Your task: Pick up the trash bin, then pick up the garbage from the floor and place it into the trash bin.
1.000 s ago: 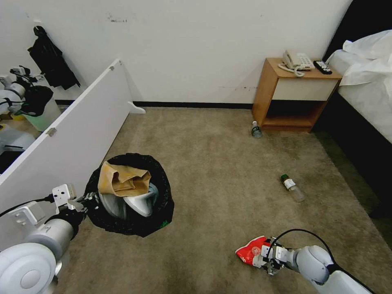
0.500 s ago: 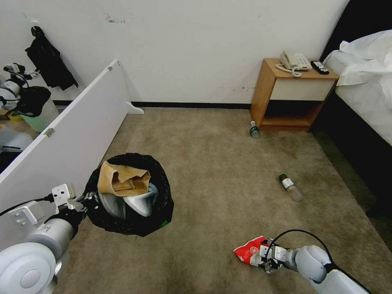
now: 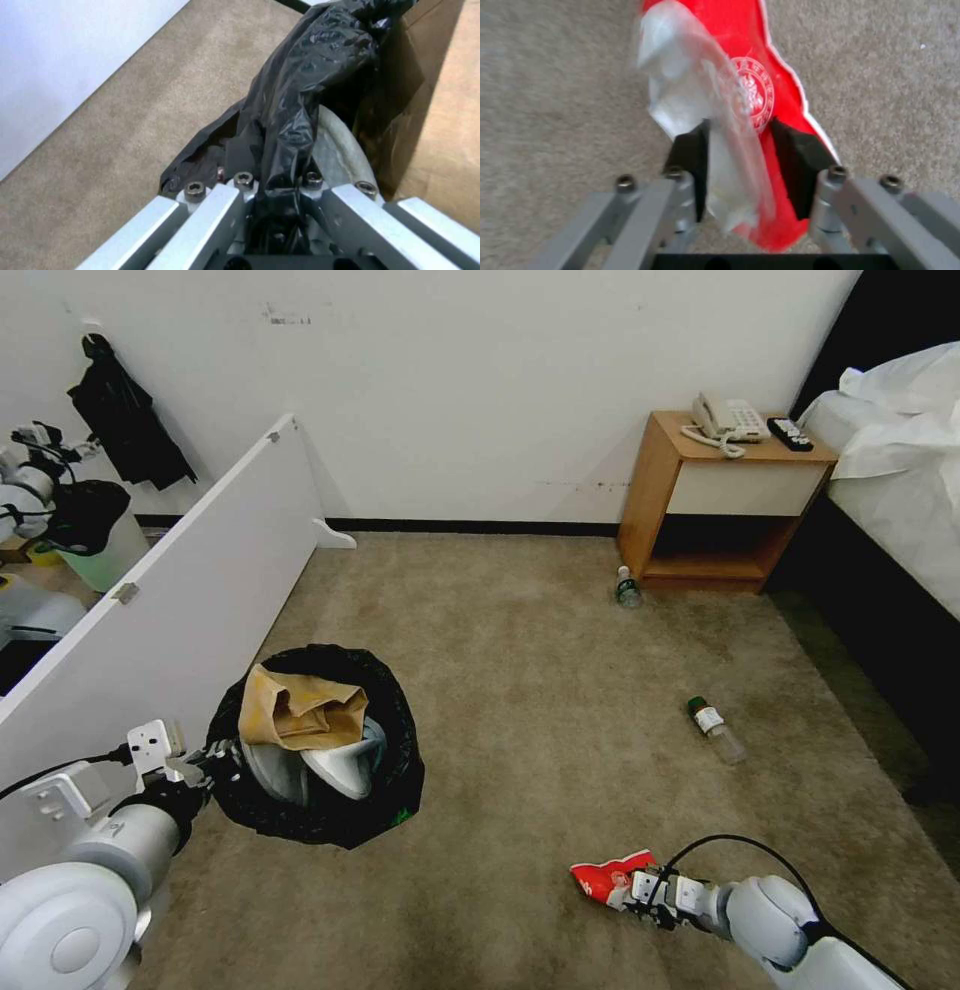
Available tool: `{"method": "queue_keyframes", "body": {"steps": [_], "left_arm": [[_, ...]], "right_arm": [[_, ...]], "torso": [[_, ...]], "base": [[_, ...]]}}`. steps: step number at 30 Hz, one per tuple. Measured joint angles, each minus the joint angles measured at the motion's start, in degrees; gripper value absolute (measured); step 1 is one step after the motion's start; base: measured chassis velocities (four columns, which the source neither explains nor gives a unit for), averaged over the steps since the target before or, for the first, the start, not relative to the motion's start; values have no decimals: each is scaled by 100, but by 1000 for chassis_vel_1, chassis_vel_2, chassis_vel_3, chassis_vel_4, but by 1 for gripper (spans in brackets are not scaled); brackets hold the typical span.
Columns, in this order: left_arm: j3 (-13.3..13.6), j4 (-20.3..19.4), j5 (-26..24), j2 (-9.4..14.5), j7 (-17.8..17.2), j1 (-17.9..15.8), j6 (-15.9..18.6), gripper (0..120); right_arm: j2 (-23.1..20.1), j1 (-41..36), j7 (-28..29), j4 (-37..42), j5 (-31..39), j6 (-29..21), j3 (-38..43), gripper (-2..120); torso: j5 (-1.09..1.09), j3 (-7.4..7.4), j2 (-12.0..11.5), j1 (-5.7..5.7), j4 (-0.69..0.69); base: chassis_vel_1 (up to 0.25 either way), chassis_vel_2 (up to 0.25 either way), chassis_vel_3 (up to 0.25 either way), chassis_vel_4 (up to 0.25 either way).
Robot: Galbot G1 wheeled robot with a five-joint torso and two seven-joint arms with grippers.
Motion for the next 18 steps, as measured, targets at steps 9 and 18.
{"method": "queue_keyframes", "body": {"steps": [9,18], "left_arm": [[-2,1,-25,24,7,-1,0,1],[-11,23,-46,50,13,-7,0,1]], "right_arm": [[-92,-181,-15,282,85,-48,79,0],[-186,-303,26,618,407,-103,153,0]], "torso": [[-4,-1,0,0,0],[-4,-1,1,0,-2]], "base": [[0,0,0,0],[0,0,0,0]]}}
